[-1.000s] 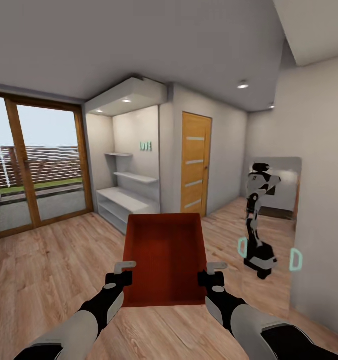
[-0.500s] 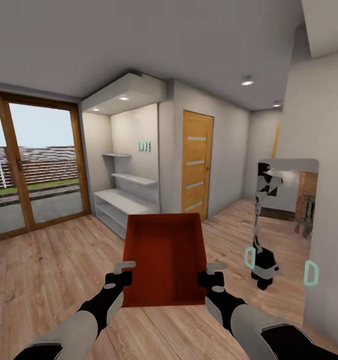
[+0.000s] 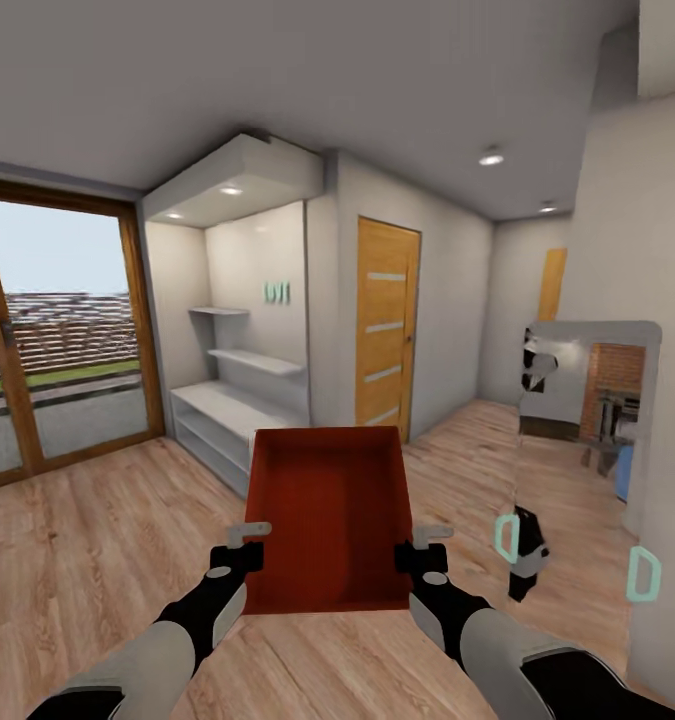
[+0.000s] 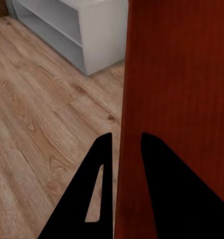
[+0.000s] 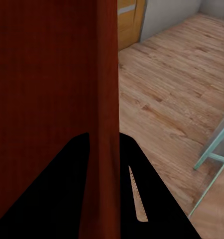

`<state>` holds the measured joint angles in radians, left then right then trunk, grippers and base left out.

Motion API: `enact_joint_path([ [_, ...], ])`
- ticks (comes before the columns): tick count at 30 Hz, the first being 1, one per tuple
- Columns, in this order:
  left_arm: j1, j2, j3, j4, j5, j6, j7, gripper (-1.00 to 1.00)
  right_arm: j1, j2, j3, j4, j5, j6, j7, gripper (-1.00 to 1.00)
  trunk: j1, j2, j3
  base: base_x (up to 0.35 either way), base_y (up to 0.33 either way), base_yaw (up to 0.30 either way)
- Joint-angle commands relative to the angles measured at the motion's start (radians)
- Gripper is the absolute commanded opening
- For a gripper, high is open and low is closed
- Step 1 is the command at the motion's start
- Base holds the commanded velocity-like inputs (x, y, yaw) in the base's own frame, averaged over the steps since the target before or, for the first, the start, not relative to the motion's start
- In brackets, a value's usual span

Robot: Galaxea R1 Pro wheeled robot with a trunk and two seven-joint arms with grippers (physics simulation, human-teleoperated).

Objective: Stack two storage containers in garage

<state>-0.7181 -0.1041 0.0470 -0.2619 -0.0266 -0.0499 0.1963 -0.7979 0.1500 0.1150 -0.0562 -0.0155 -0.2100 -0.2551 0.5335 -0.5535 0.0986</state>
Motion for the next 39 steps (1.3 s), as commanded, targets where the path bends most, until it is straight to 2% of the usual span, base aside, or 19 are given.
enact_joint_path([
  [1, 0.0, 0.04, 0.017, 0.004, -0.001, -0.004, 0.012, -1.0, -0.001, 0.0, -0.023, -0.002, 0.003, -0.016, -0.009, -1.0, 0.001, 0.0, 0.0, 0.33, 0.0, -0.21],
  [33, 0.0, 0.04, 0.017, 0.0, 0.001, -0.004, 0.012, -1.0, -0.001, 0.0, -0.023, -0.002, 0.003, -0.016, -0.009, -1.0, 0.001, 0.0, 0.0, 0.33, 0.112, -0.243],
  [39, 0.0, 0.04, 0.017, -0.002, 0.001, -0.004, 0.012, -1.0, -0.001, -0.001, -0.023, -0.002, 0.003, -0.016, -0.009, -1.0, 0.001, 0.0, 0.0, 0.33, 0.138, -0.074],
])
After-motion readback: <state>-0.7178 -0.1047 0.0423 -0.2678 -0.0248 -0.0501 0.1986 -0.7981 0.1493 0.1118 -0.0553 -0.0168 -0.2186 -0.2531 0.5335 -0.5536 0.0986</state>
